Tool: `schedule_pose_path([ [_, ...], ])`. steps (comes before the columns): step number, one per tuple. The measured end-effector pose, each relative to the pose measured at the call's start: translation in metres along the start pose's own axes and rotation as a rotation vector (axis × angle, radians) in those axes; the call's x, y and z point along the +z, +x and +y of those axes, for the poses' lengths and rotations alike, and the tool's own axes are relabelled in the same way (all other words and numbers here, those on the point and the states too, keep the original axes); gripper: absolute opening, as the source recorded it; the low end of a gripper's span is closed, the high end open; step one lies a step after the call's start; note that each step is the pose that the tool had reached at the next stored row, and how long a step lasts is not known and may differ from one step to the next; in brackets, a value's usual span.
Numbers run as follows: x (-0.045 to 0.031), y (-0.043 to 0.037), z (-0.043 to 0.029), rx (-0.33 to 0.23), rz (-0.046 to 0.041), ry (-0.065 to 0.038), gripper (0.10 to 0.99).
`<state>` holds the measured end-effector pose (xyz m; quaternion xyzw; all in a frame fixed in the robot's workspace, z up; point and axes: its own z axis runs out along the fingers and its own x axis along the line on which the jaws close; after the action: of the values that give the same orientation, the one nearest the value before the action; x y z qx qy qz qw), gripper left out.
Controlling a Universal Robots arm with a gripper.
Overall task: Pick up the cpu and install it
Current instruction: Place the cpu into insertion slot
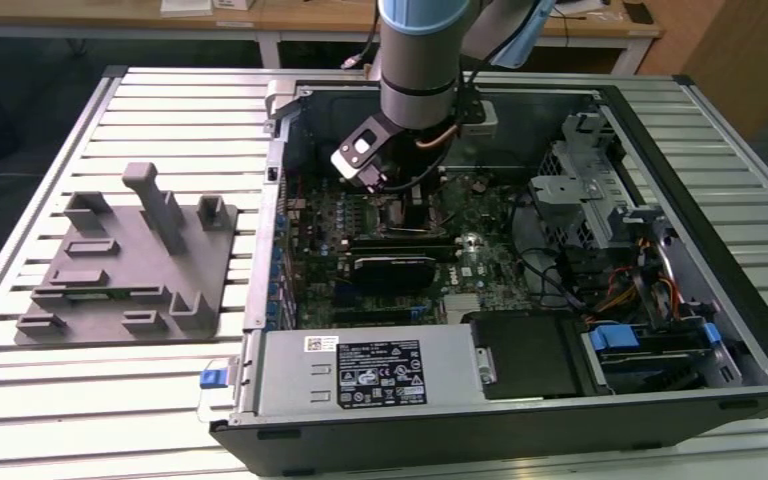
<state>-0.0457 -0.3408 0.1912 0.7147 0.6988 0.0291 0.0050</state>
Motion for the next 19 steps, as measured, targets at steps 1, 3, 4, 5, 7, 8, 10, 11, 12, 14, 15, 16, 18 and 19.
schedule_pose_path([
  [1, 0.0002, 0.0001, 0.0, 0.0, 0.0005, 0.0, 0.541],
  [3, 0.0002, 0.0001, 0.0001, 0.0, 0.0004, 0.0, 0.612],
  [4, 0.0002, 0.0001, 0.0, 0.0, 0.0003, 0.0, 0.612],
  [5, 0.0001, 0.0, 0.0, 0.0, 0.0, 0.0, 0.675],
  [7, 0.0, 0.0, 0.0, 0.0, -0.0002, 0.0, 0.675],
  [8, -0.0003, 0.0, 0.0, 0.0, -0.0005, 0.0, 0.675],
  [10, -0.002, 0.0001, 0.0001, 0.0, -0.0003, 0.0, 0.675],
  [11, -0.0032, 0.0001, 0.0001, 0.0, -0.0003, 0.0, 0.675],
  [12, -0.0044, 0.0002, 0.0002, 0.0, -0.0003, 0.0, 0.675],
  [14, -0.0079, 0.0003, 0.0004, 0.0, -0.0002, 0.0, 0.675],
  [15, -0.0095, 0.0004, 0.0004, 0.0, -0.0002, 0.0, 0.675],
  [16, -0.0109, 0.0004, 0.0005, 0.0, -0.0002, 0.0, 0.675],
  [18, -0.0131, 0.0005, 0.0006, 0.0, -0.0003, 0.0, 0.675],
  [19, -0.0137, 0.0006, 0.0007, 0.0, -0.0008, 0.0, 0.675],
])
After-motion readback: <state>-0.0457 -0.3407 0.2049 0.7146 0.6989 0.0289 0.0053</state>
